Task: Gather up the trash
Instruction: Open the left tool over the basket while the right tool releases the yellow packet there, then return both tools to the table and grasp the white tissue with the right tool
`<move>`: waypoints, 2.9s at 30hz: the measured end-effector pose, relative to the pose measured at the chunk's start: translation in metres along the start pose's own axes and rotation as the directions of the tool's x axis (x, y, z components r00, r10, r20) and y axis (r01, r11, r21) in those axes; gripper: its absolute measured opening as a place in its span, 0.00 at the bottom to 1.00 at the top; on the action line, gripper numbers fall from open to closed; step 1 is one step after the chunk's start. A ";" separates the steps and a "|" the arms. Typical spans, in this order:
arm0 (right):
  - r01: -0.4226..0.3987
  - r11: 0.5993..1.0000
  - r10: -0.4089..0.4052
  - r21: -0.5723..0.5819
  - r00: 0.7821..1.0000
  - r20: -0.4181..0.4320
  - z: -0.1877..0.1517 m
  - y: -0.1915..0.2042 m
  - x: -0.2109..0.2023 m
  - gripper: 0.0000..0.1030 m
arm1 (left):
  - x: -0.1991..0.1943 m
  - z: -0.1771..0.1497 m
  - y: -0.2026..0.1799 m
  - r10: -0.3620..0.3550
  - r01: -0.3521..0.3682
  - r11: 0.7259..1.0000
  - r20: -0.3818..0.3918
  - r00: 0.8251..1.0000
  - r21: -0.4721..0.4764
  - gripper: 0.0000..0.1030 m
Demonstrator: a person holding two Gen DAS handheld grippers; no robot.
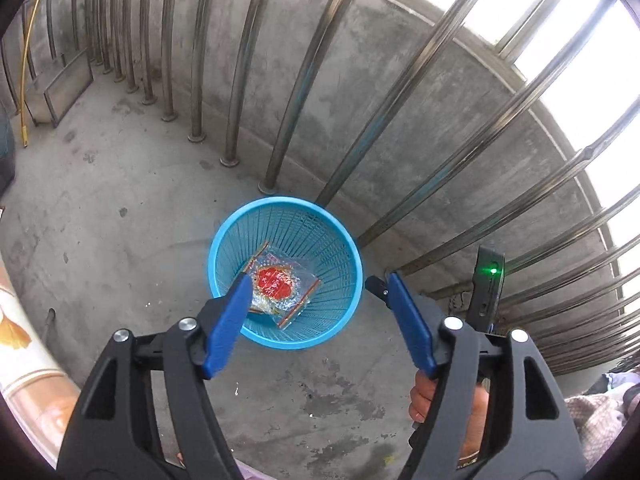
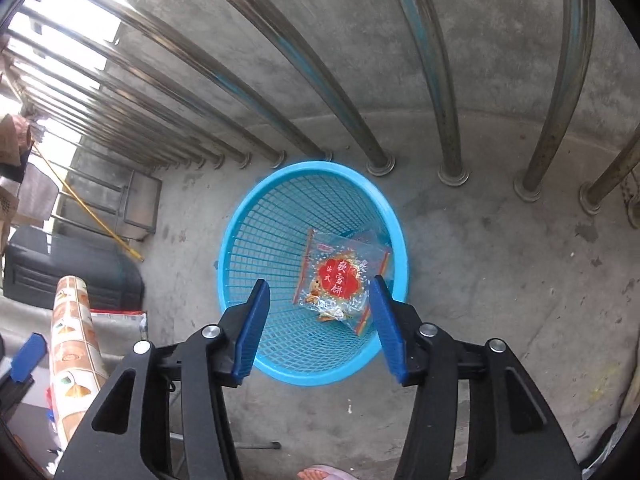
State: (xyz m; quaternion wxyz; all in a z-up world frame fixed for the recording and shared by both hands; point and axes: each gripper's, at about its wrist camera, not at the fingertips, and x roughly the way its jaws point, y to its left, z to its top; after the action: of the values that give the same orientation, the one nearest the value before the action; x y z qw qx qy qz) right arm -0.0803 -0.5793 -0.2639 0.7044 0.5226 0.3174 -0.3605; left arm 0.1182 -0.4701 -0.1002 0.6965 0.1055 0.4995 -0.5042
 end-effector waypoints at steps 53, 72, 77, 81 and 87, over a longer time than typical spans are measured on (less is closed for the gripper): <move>-0.819 0.497 0.328 -0.287 0.484 -0.812 -0.328 0.460 -0.072 0.73 | -0.392 -0.278 0.222 0.654 -0.528 0.755 0.392 0.647 -0.389 0.43; -0.814 0.512 0.311 -0.275 0.474 -0.824 -0.343 0.472 -0.066 0.26 | -0.404 -0.298 0.258 0.607 -0.399 0.771 0.382 0.697 -0.496 0.00; -0.817 0.500 0.318 -0.287 0.482 -0.817 -0.341 0.471 -0.076 0.19 | -0.412 -0.298 0.250 0.602 -0.395 0.781 0.418 0.680 -0.483 0.00; -0.820 0.489 0.316 -0.296 0.483 -0.816 -0.341 0.470 -0.082 0.15 | -0.417 -0.295 0.245 0.599 -0.406 0.791 0.442 0.668 -0.458 0.07; -0.828 0.479 0.315 -0.292 0.473 -0.823 -0.342 0.468 -0.087 0.12 | -0.407 -0.290 0.255 0.616 -0.429 0.769 0.373 0.694 -0.473 0.32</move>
State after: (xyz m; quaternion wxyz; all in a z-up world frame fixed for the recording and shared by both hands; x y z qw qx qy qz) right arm 0.2417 -0.1433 -0.0415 0.7536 0.4032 0.4387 0.2775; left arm 0.1557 0.0815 -0.0035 0.9251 -0.0167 0.3266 -0.1928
